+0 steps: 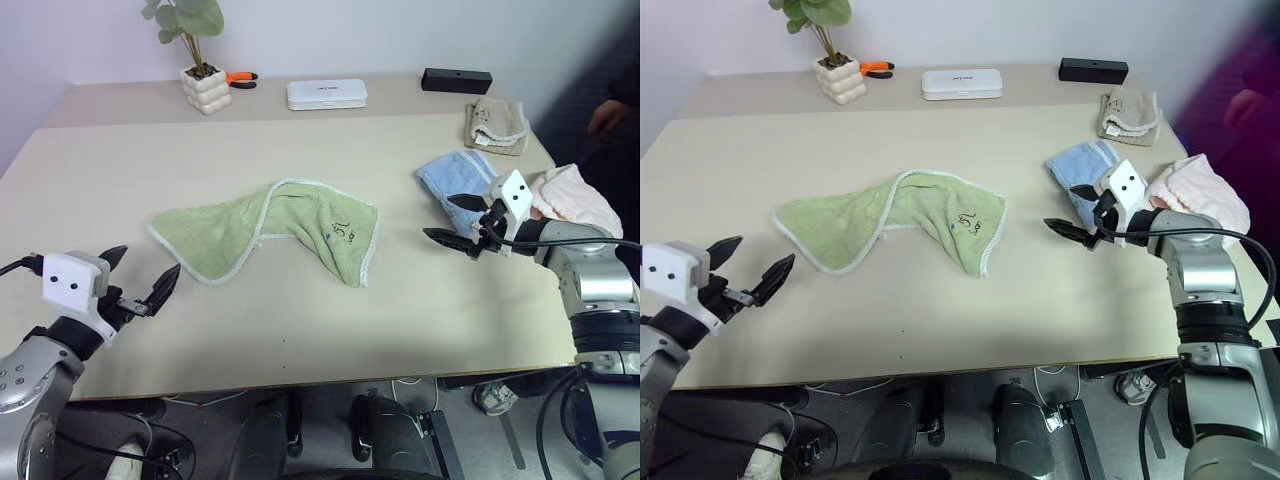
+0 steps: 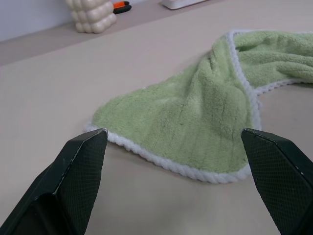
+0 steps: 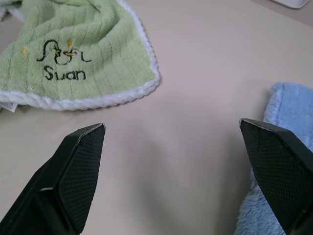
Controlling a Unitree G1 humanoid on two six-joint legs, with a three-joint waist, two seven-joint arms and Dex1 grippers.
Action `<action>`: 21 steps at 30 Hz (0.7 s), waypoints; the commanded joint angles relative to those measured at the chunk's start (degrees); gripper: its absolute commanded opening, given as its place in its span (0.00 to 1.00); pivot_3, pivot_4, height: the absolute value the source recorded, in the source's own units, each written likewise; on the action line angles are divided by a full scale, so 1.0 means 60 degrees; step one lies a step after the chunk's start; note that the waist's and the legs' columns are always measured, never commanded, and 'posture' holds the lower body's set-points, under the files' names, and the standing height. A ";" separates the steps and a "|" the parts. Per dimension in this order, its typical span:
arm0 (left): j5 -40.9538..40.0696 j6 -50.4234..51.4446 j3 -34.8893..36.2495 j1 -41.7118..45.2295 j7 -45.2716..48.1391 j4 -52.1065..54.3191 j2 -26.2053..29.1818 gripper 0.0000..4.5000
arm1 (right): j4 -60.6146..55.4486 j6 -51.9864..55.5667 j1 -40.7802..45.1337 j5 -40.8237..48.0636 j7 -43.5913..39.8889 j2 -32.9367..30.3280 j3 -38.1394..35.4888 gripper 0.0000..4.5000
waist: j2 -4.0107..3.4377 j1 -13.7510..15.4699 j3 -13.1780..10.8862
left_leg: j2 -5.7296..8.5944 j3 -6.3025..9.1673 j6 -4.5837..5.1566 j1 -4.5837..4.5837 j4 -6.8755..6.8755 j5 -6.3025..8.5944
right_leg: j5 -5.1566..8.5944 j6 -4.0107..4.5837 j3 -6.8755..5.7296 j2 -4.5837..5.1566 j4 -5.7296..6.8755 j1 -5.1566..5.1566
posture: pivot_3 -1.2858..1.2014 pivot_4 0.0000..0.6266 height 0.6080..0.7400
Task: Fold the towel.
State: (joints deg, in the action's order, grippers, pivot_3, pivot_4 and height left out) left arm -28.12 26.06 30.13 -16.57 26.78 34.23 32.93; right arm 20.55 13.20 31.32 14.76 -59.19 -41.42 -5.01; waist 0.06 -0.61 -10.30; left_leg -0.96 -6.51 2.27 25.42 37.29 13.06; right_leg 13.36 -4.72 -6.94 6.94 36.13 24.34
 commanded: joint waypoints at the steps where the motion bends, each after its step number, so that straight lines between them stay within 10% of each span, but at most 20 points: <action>1: -0.0038 -0.0010 0.0079 -0.0089 -0.0125 0.0394 -0.0105 0.99 | -0.0122 -0.0133 0.0182 0.0041 -0.0028 -0.0120 -0.0134 1.00 | 0.0000 0.0000 0.0000 | 0.0000 0.0000 0.0000 0.0000 0.0000 0.0000 | 0.0000 0.0000 0.0000 0.0000 0.0000 -0.0001 | 0.52 0.24 0.94; 9: 0.0068 -0.0131 -0.0043 0.0010 -0.0220 0.0391 -0.0143 0.99 | -0.0085 -0.0147 0.0532 -0.0086 0.0009 0.0096 0.0136 1.00 | 0.0000 0.0003 0.0000 | 0.0000 0.0000 0.0001 0.0000 0.0001 0.0000 | 0.0000 0.0000 0.0000 0.0000 0.0000 -0.0001 | 0.52 0.24 0.94; 21: 0.2440 -0.0551 -0.4240 0.1741 0.0556 0.0160 0.0993 0.99 | -0.1742 0.1180 -0.0091 0.0373 0.0237 0.0453 0.0213 1.00 | -0.0006 0.0031 0.0003 | 0.0000 -0.0001 -0.0008 -0.0001 0.0002 -0.0005 | 0.0000 0.0000 -0.0002 -0.0003 0.0004 -0.0003 | 0.52 0.24 0.94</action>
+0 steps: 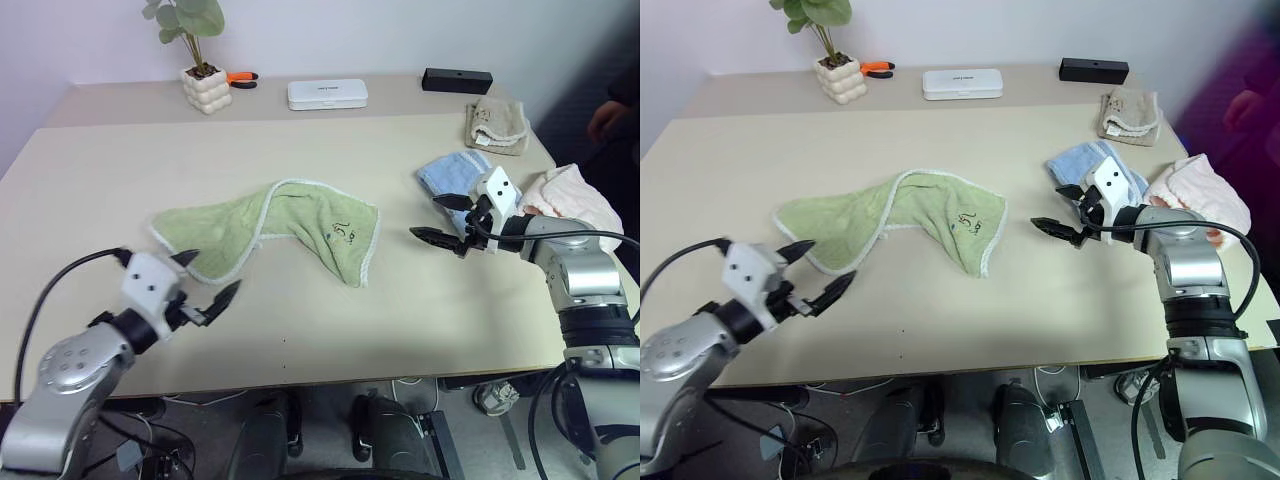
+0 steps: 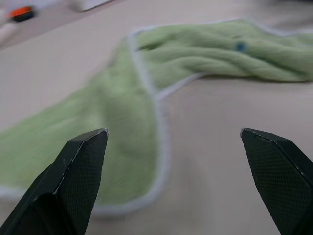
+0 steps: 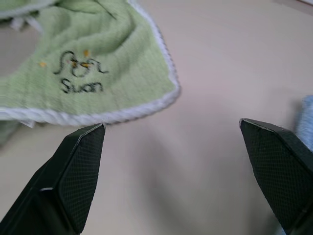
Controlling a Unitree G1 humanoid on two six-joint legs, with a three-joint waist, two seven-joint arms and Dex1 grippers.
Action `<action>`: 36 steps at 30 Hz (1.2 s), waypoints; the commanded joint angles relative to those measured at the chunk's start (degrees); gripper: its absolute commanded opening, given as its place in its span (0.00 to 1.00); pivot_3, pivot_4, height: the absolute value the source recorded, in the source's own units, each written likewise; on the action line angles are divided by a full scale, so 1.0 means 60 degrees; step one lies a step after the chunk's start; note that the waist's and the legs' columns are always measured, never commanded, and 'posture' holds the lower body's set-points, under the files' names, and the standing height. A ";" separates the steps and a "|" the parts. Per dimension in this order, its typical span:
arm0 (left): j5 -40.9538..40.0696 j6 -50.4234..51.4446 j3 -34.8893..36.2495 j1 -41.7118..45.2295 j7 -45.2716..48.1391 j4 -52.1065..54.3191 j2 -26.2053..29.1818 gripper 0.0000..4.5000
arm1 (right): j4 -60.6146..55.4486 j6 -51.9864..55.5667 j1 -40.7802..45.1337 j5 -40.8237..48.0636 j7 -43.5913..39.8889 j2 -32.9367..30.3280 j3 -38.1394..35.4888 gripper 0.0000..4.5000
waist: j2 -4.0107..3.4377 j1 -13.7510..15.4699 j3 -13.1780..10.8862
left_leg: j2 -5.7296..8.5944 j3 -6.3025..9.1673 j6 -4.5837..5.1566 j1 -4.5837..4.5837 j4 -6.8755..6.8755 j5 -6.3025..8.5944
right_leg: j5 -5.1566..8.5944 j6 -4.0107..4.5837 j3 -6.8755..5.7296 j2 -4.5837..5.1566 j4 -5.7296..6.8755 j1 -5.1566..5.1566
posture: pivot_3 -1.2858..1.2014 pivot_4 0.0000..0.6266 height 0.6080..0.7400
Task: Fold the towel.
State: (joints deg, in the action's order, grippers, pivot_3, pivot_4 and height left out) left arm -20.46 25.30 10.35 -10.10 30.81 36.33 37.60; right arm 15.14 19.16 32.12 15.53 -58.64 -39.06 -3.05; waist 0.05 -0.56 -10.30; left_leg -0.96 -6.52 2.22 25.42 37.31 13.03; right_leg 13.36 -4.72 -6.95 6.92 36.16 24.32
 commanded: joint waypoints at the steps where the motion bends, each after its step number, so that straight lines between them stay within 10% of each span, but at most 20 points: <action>1: 0.1344 -0.0465 -0.1082 0.0902 -0.0221 -0.0382 0.0169 0.99 | -0.1077 0.0274 -0.0354 0.0289 0.0196 0.0069 -0.0132 1.00 | -0.0005 0.0036 0.0002 | 0.0002 -0.0001 0.0001 0.0000 0.0001 0.0000 | 0.0000 -0.0001 0.0000 0.0000 0.0000 0.0000 | 0.52 0.24 0.94; 17: 0.2048 -0.0051 -0.0620 0.1182 0.0081 -0.2570 0.0393 0.99 | -0.2857 0.0603 -0.0714 0.0543 0.1222 0.0517 -0.0062 1.00 | -0.0004 -0.0008 0.0001 | 0.0000 -0.0002 0.0008 0.0000 0.0001 0.0004 | 0.0000 -0.0003 0.0001 0.0000 0.0003 0.0003 | 0.52 0.24 0.94; 26: 0.2230 -0.0400 -0.0414 0.1172 -0.0110 -0.3179 0.0181 0.02 | -0.3028 0.0595 -0.0388 0.0513 0.1380 0.0918 0.0323 1.00 | -0.0003 -0.0009 0.0001 | 0.0000 -0.0002 0.0005 -0.0001 0.0002 0.0002 | -0.0001 -0.0002 0.0002 0.0003 0.0004 0.0003 | 0.52 0.24 0.94; 36: 0.2408 -0.1473 0.0550 0.0992 -0.0908 -0.2902 -0.0207 0.00 | 0.0993 0.0541 0.1740 -0.0861 0.2558 0.1687 0.1014 1.00 | -0.0003 -0.0046 0.0001 | -0.0001 -0.0004 -0.0033 0.0000 -0.0001 -0.0020 | -0.0001 -0.0001 0.0002 0.0002 0.0010 0.0009 | 0.52 0.24 0.94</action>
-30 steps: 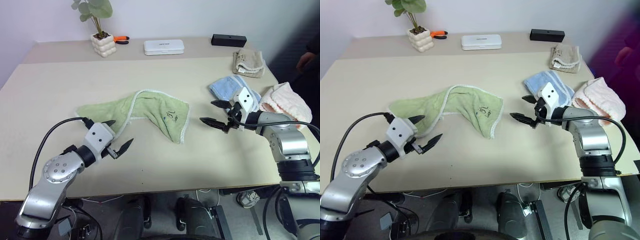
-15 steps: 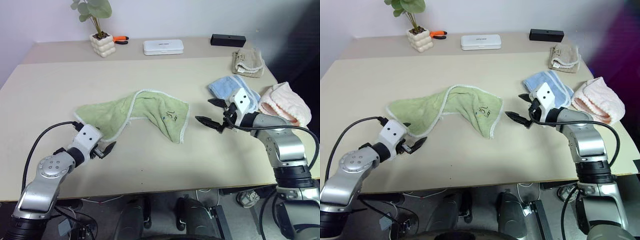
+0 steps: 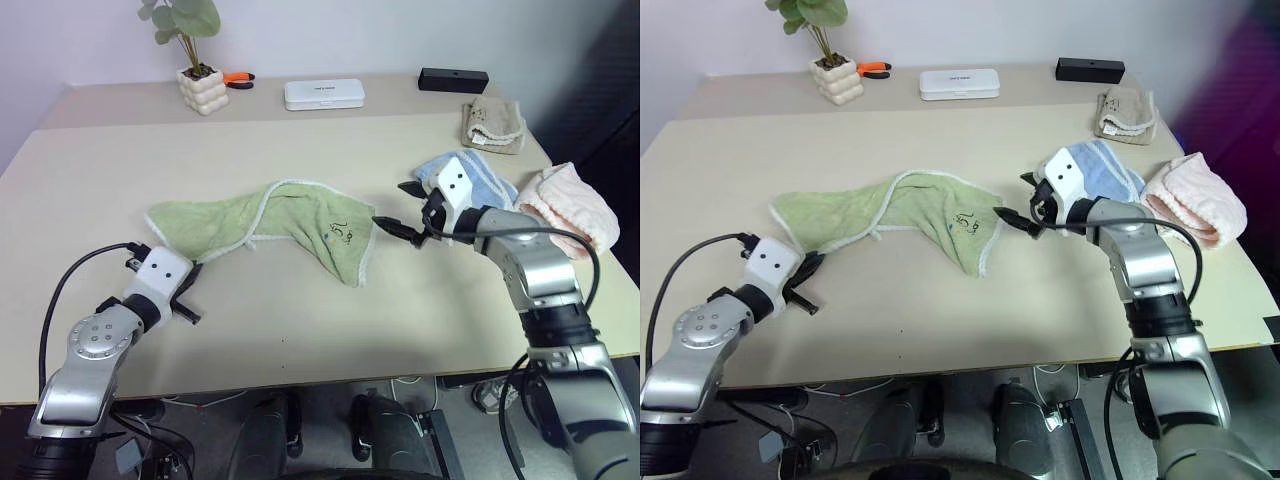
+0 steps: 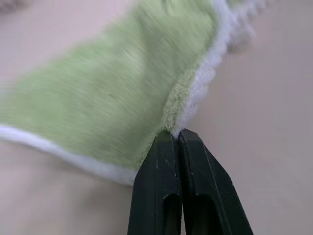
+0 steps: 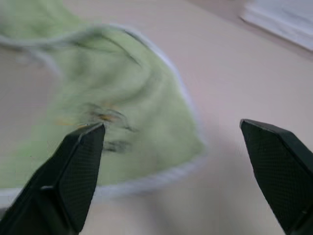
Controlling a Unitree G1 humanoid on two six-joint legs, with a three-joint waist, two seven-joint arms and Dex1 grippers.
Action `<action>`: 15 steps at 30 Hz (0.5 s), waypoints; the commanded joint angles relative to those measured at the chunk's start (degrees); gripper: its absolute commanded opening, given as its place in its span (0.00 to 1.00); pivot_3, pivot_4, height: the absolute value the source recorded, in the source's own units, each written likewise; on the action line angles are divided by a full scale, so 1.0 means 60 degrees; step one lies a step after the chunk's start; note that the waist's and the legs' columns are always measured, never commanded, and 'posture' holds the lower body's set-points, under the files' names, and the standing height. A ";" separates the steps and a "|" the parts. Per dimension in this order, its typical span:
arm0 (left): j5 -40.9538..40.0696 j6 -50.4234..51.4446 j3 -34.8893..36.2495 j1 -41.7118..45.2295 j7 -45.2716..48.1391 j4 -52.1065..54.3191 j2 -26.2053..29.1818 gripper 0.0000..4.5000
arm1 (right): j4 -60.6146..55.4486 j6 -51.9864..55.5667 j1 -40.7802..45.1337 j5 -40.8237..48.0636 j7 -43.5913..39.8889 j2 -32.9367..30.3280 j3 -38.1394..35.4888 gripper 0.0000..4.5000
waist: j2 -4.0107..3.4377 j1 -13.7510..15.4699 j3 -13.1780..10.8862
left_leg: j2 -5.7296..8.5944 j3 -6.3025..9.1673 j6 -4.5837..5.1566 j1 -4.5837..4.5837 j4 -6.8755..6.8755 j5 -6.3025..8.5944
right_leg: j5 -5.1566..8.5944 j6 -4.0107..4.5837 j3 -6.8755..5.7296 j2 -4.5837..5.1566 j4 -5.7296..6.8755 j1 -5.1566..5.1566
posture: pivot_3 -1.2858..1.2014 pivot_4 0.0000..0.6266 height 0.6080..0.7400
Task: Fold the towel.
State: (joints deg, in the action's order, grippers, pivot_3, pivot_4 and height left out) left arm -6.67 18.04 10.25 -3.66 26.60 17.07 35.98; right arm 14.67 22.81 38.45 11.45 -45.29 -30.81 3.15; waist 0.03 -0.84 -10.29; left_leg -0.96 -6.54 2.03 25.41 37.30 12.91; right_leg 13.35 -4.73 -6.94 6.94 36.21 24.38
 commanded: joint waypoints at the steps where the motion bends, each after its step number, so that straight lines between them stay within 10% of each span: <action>1: 0.0143 -0.0253 0.0705 -0.0160 -0.0274 0.0345 0.0079 0.00 | 0.1807 -0.0081 0.1066 -0.0268 0.0460 0.0494 -0.0032 1.00 | 0.0000 -0.0018 0.0000 | 0.0000 0.0000 -0.0001 0.0000 -0.0002 -0.0001 | 0.0000 0.0000 0.0000 0.0000 0.0000 0.0000 | 0.52 0.24 0.94; 12: 0.0195 -0.0101 0.1180 -0.0873 -0.0336 0.0849 0.0037 0.00 | 0.6286 -0.1093 0.3049 -0.1120 0.0280 0.1788 0.0371 1.00 | -0.0002 -0.0020 -0.0001 | 0.0001 -0.0014 -0.0006 0.0001 -0.0001 -0.0005 | 0.0000 -0.0001 0.0003 0.0000 0.0005 0.0002 | 0.52 0.24 0.94; 15: 0.0094 0.0094 0.1279 -0.0958 -0.0381 0.1064 -0.0039 0.00 | 0.6912 -0.1367 0.3324 -0.1210 0.0508 0.1961 0.0234 0.70 | -0.0001 -0.0052 0.0000 | 0.0001 -0.0017 -0.0008 0.0000 0.0000 -0.0005 | -0.0001 -0.0001 0.0007 0.0000 0.0006 0.0002 | 0.52 0.24 0.94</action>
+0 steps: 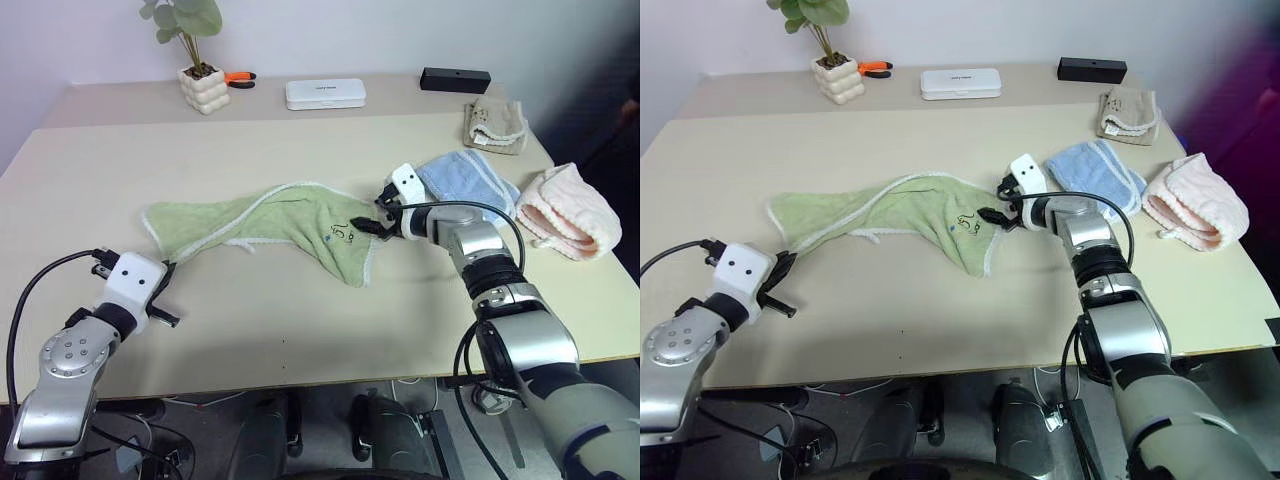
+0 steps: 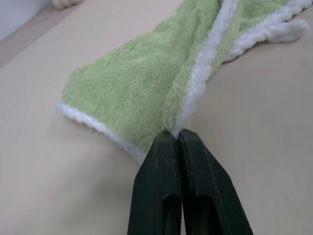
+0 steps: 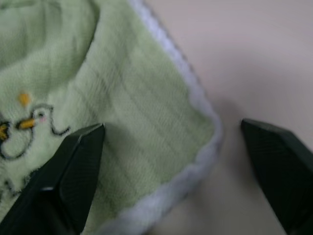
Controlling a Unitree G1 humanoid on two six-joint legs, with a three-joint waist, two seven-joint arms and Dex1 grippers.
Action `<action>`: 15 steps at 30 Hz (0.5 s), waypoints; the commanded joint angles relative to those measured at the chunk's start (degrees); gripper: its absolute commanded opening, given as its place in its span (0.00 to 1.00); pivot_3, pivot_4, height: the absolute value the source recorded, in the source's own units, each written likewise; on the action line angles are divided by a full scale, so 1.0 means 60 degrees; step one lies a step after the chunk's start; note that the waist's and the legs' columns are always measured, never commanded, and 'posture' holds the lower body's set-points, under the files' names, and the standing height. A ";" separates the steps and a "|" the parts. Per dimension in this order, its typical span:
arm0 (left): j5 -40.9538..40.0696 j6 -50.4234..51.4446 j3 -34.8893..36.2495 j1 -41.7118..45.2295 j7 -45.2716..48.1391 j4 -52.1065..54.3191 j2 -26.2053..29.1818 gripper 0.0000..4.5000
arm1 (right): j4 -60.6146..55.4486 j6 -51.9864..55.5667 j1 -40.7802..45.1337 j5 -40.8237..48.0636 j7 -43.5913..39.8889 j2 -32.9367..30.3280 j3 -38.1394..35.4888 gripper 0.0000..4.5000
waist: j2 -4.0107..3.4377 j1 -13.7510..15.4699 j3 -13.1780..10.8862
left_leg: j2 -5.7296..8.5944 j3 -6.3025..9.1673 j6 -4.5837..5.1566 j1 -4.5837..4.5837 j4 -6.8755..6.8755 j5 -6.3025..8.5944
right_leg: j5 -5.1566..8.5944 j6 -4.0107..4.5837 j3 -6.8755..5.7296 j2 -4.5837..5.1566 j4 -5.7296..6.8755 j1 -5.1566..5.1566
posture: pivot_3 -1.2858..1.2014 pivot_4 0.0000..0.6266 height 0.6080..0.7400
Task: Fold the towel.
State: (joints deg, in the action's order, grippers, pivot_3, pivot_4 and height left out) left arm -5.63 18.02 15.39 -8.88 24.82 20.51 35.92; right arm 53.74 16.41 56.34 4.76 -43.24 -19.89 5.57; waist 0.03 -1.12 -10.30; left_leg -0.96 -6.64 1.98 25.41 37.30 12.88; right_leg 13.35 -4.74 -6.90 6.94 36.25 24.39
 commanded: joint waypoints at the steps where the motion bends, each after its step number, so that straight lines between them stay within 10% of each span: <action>1: -0.0087 0.0141 0.0449 -0.0133 -0.0083 0.0554 -0.0042 0.00 | 0.0521 -0.0364 0.0411 -0.0102 0.0191 0.0170 -0.0214 0.58 | 0.0000 -0.0009 0.0000 | -0.0001 0.0000 -0.0002 -0.0001 -0.0001 -0.0001 | 0.0000 0.0000 0.0000 0.0000 0.0002 0.0000 | 0.52 0.24 0.94; 6: -0.0048 0.0211 0.0549 -0.0360 -0.0004 0.0706 -0.0051 0.00 | 0.0699 -0.0590 0.0533 -0.0086 0.0242 0.0151 -0.0346 0.00 | -0.0001 -0.0009 0.0000 | -0.0002 -0.0001 -0.0008 -0.0002 -0.0008 -0.0004 | 0.0000 0.0000 0.0001 -0.0001 0.0002 0.0003 | 0.52 0.24 0.94; 15: -0.0808 0.0230 0.0937 0.2014 -0.0250 -0.0314 -0.0086 0.00 | 0.0294 -0.2659 0.1113 -0.0660 0.1110 -0.0427 -0.0480 0.00 | -0.0010 0.0087 -0.0014 | 0.0002 0.0002 -0.0014 0.0003 -0.0006 -0.0009 | 0.0000 0.0000 -0.0001 0.0001 0.0004 0.0006 | 0.52 0.24 0.94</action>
State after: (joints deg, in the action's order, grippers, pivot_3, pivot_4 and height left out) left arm -9.09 19.80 18.32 0.10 24.51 18.90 34.73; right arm 57.79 4.86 59.01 1.39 -38.10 -20.90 3.95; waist -0.04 -0.59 -10.38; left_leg -0.94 -6.61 1.85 25.49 37.28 12.80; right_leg 13.35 -4.74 -6.92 6.94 36.29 24.47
